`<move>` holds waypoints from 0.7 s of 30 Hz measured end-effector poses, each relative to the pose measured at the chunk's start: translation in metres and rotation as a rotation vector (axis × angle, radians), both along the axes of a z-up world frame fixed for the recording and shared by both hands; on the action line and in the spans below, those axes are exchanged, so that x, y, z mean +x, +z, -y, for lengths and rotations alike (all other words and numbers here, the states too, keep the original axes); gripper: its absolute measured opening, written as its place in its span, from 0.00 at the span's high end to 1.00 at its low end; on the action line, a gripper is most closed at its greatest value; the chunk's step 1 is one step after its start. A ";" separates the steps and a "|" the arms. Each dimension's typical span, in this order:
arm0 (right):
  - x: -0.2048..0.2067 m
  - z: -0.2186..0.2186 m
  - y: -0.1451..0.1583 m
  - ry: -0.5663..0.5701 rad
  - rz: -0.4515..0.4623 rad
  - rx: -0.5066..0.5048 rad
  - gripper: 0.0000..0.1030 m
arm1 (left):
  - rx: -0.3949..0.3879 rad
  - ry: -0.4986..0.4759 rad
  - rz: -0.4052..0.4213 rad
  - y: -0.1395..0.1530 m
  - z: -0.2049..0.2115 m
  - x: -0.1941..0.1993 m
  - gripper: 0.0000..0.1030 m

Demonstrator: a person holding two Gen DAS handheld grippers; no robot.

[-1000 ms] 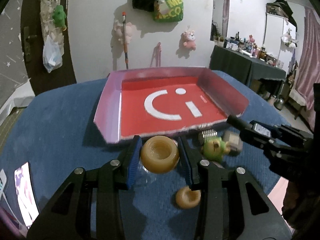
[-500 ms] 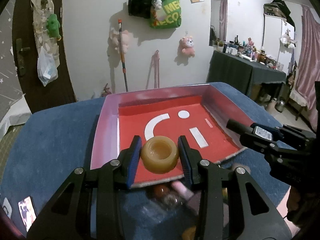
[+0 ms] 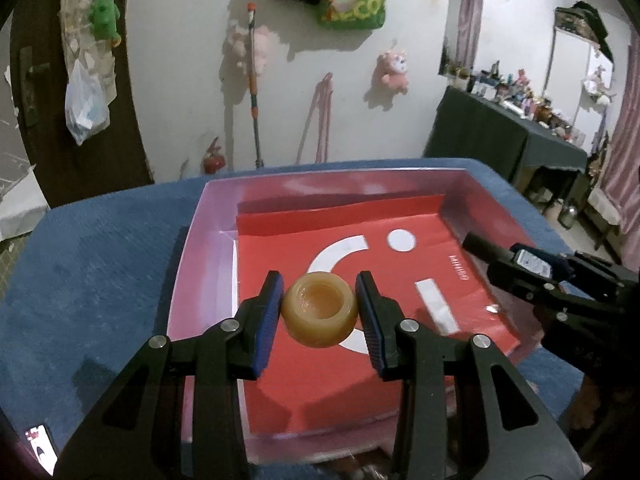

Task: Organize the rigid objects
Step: 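Carry the amber ring and black bottle with both tools into the red box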

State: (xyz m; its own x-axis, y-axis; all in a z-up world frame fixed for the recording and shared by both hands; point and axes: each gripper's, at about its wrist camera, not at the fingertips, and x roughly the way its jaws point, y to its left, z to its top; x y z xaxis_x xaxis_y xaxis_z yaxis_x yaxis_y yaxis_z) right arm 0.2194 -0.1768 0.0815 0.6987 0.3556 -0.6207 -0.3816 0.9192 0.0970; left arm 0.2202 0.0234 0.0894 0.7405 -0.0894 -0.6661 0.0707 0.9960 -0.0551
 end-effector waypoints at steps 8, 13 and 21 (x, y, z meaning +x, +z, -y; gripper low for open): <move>0.043 -0.011 -0.023 -0.022 -0.091 -0.033 0.61 | 0.021 0.003 -0.089 -0.024 0.002 0.025 0.65; 0.059 -0.016 -0.040 -0.035 -0.149 -0.069 0.61 | 0.026 -0.002 -0.127 -0.034 0.003 0.031 0.65; 0.071 -0.019 -0.057 -0.046 -0.209 -0.118 0.61 | -0.007 -0.008 -0.264 -0.054 -0.002 0.048 0.65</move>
State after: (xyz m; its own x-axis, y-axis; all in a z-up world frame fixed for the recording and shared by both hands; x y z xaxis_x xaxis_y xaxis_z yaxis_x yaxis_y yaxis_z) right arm 0.2901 -0.1577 0.0246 0.5641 0.2434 -0.7890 -0.3223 0.9447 0.0610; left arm 0.2677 0.0259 0.0355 0.5404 -0.0998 -0.8354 0.0606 0.9950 -0.0797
